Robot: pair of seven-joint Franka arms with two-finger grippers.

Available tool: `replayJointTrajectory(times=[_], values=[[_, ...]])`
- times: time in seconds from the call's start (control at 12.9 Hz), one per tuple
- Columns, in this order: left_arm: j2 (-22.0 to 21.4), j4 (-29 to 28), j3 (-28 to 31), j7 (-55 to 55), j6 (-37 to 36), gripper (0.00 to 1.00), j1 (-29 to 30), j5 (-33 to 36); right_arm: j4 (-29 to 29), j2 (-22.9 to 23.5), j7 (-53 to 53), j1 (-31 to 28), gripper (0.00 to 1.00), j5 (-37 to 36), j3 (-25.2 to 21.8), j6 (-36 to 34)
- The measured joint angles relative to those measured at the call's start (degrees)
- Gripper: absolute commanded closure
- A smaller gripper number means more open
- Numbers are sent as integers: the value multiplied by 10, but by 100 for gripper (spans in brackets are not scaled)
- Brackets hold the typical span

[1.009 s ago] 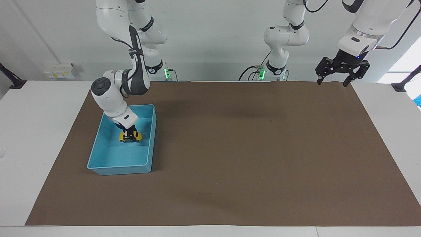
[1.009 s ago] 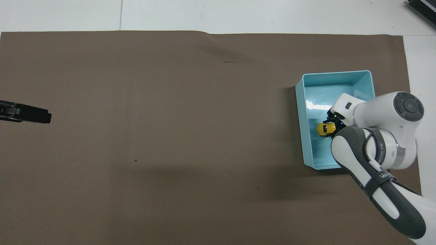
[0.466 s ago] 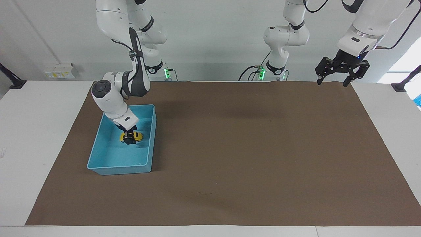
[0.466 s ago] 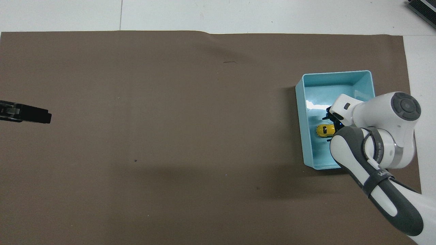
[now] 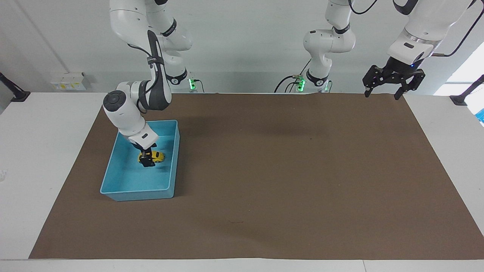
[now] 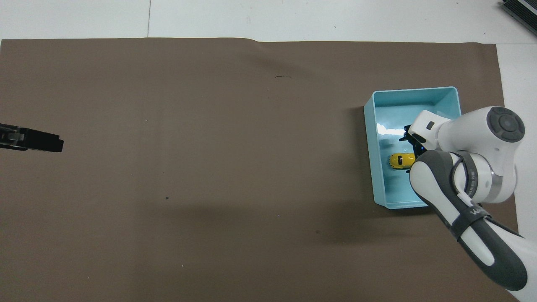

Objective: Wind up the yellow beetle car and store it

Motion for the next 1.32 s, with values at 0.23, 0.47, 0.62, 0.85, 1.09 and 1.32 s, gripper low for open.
replayJointTrajectory(times=[0.23,0.47,0.62,0.85,1.09,1.32], values=[[0,0,0,0,0,0,0,0,38,-9,0,0,0,0,0,-50],[0,0,0,0,0,0,0,0,76,-18,0,0,0,0,0,-90],[0,0,0,0,0,0,0,0,96,-20,0,0,0,0,1,-114],[0,0,0,0,0,0,0,0,107,-20,0,-3,0,0,-1,-122],[0,0,0,0,0,0,0,0,125,-28,0,-3,0,0,-1,-129],[0,0,0,0,0,0,0,0,146,-47,0,-3,0,0,-1,-154]])
